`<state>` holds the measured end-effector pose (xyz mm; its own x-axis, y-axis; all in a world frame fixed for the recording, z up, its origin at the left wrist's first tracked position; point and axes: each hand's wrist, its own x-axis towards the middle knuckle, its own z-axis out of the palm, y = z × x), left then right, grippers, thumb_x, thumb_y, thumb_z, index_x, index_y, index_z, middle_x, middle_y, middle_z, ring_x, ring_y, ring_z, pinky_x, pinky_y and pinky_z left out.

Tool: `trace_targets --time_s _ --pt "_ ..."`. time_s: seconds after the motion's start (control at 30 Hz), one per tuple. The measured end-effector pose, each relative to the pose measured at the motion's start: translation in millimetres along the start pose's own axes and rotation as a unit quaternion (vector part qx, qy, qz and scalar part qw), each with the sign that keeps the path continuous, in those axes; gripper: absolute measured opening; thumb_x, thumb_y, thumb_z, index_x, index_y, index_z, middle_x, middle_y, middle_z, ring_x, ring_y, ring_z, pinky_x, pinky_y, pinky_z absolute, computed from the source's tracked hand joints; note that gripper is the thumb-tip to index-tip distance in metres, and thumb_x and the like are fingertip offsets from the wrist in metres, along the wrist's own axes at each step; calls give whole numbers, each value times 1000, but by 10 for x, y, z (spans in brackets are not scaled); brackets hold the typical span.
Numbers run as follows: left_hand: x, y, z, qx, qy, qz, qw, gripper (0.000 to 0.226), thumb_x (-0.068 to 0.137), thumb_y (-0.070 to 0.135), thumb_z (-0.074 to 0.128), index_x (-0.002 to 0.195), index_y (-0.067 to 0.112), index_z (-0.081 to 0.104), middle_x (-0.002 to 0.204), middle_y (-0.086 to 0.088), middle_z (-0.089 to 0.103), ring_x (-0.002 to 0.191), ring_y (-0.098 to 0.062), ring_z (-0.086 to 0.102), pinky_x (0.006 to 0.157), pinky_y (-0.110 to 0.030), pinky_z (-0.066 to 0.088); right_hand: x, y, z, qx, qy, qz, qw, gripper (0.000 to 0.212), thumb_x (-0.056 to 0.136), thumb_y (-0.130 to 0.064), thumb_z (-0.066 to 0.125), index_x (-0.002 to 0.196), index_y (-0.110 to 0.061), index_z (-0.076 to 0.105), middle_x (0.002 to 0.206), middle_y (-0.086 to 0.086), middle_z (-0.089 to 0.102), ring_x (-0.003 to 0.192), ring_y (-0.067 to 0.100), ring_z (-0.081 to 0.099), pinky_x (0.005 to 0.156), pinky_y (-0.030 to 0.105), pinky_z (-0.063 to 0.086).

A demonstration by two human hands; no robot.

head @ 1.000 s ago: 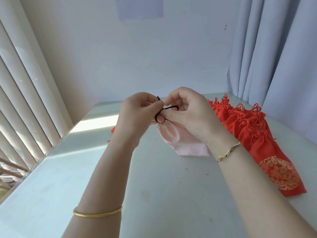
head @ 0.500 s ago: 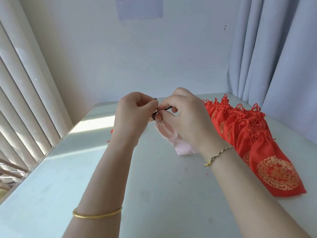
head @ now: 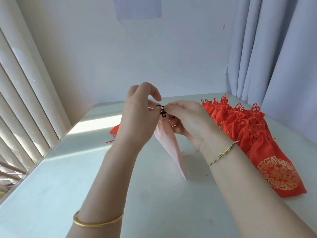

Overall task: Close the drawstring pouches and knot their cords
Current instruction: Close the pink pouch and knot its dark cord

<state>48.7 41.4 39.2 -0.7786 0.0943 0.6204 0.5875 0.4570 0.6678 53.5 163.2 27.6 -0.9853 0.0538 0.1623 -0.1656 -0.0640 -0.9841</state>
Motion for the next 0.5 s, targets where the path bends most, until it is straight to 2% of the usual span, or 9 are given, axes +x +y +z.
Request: trace_targets --time_s 0.07,0.2,0.27,0.4,0.5 --pt "11 -12 4 17 -4 20 1000 31 79 -6 56 75 25 56 97 17 43 90 2 56 74 -5 44 -7 -14 -6 75 -7 42 996 17 89 -6 55 73 -6 60 66 5 53 50 12 44 41 18 33" --pt "17 -10 -8 29 5 21 999 30 79 -3 58 73 25 64 98 18 44 95 -2 57 79 -9 45 -20 -35 -12 171 -8 83 982 12 87 -4 57 76 -4 61 64 6 54 49 12 47 40 17 33" --pt "17 -4 -24 34 0 19 999 27 80 -1 58 76 24 67 99 18 45 95 -2 58 80 -13 47 -22 -32 -12 186 -13 96 978 11 87 -6 58 78 -4 62 65 5 54 52 13 48 41 17 37" --pt "17 15 -67 55 -16 17 998 18 83 9 59 85 24 70 108 15 45 96 4 55 76 -3 42 -27 -44 -29 194 -11 96 976 12 87 -8 59 77 -6 64 68 5 55 53 13 53 47 19 48" --pt "21 11 -85 69 -32 18 997 12 82 18 65 90 24 71 112 13 46 97 6 53 77 -5 41 -27 -57 -37 201 -11 79 976 11 87 -6 59 78 -5 65 76 9 59 55 14 58 52 20 52"
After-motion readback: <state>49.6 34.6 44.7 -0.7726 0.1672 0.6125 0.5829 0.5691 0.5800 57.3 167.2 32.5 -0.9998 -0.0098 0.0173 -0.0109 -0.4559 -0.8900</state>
